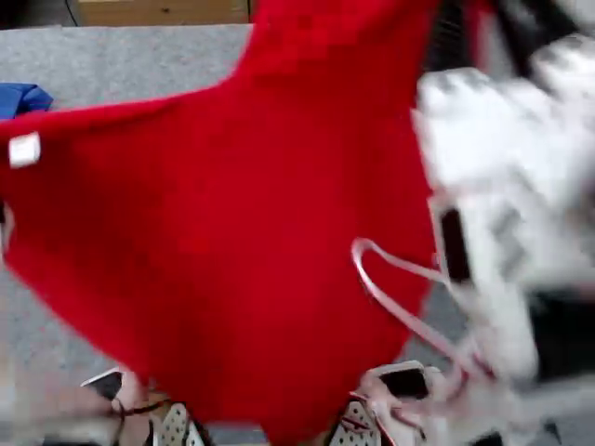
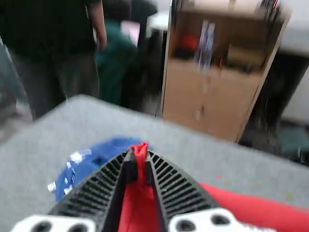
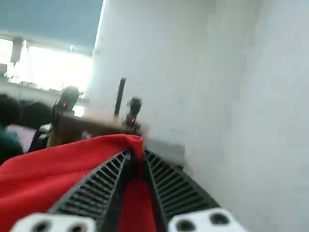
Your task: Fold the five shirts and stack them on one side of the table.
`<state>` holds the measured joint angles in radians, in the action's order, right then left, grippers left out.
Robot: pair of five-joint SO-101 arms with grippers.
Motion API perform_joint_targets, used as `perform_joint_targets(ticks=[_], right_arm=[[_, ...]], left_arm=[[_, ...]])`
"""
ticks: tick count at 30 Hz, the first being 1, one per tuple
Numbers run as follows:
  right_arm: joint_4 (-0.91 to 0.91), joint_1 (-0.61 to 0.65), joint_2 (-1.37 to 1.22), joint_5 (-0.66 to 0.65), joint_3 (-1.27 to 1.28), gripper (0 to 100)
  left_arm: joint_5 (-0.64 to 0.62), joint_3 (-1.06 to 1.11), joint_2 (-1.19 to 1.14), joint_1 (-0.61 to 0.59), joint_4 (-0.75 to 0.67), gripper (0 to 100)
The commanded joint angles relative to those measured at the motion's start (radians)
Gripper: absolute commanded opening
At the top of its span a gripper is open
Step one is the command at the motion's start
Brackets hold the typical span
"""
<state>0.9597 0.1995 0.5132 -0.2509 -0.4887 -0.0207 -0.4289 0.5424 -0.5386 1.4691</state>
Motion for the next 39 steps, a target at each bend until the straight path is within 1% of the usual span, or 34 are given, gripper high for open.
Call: perform_joint_targets(ticks=[1, 3, 4, 6, 8, 10, 14, 16, 19, 22, 23, 25, 27, 31, 34, 37, 39], right_arm=[[-0.092, 0.066, -0.137, -0.034, 0.159, 1.1], [-0.189, 0.080, -0.239, -0.029, 0.216, 1.1], [-0.241, 0.077, -0.294, -0.028, 0.228, 1.1], [-0.327, 0.072, -0.395, -0.028, 0.225, 1.1], [-0.374, 0.055, -0.487, -0.028, 0.183, 1.1], [-0.376, 0.049, -0.568, -0.028, 0.096, 1.1], [-0.351, 0.025, -0.707, -0.028, -0.107, 1.1], [-0.302, 0.021, -0.766, -0.028, -0.214, 1.1], [-0.167, 0.021, -0.835, -0.029, -0.340, 1.1], [0.020, 0.021, -0.878, -0.035, -0.440, 1.1], [0.095, 0.021, -0.883, -0.038, -0.464, 1.1], [0.252, 0.023, -0.888, -0.089, -0.498, 1.1], [0.371, 0.026, -0.891, -0.132, -0.516, 1.1], [0.499, 0.026, -0.888, -0.180, -0.509, 1.1], [0.666, 0.038, -0.885, -0.292, -0.516, 1.1], [0.802, 0.038, -0.865, -0.311, -0.510, 1.1], [0.807, 0.023, -0.825, -0.313, -0.469, 1.1]], left_arm=[[0.009, 0.561, -0.086, -0.002, -0.574, 3], [0.008, 0.725, -0.149, 0.019, -0.884, 3], [0.008, 0.774, -0.184, 0.027, -1.019, 3], [0.008, 0.806, -0.255, 0.036, -1.220, 3], [0.008, 0.774, -0.316, 0.044, -1.338, 3], [0.008, 0.699, -0.373, 0.059, -1.350, 3], [0.011, 0.509, -0.473, 0.090, -1.255, 3], [0.012, 0.440, -0.522, 0.091, -1.201, 3], [0.012, 0.384, -0.578, 0.084, -1.134, 3], [0.014, 0.386, -0.600, 0.079, -1.080, 3], [0.014, 0.387, -0.600, 0.071, -1.042, 3], [0.014, 0.386, -0.595, 0.068, -0.951, 3], [0.014, 0.386, -0.575, 0.068, -0.844, 3], [0.014, 0.386, -0.516, 0.058, -0.617, 3], [0.015, 0.386, -0.482, 0.044, -0.460, 3], [0.015, 0.406, -0.465, 0.018, -0.341, 3], [0.015, 0.458, -0.456, -0.005, -0.302, 3]])
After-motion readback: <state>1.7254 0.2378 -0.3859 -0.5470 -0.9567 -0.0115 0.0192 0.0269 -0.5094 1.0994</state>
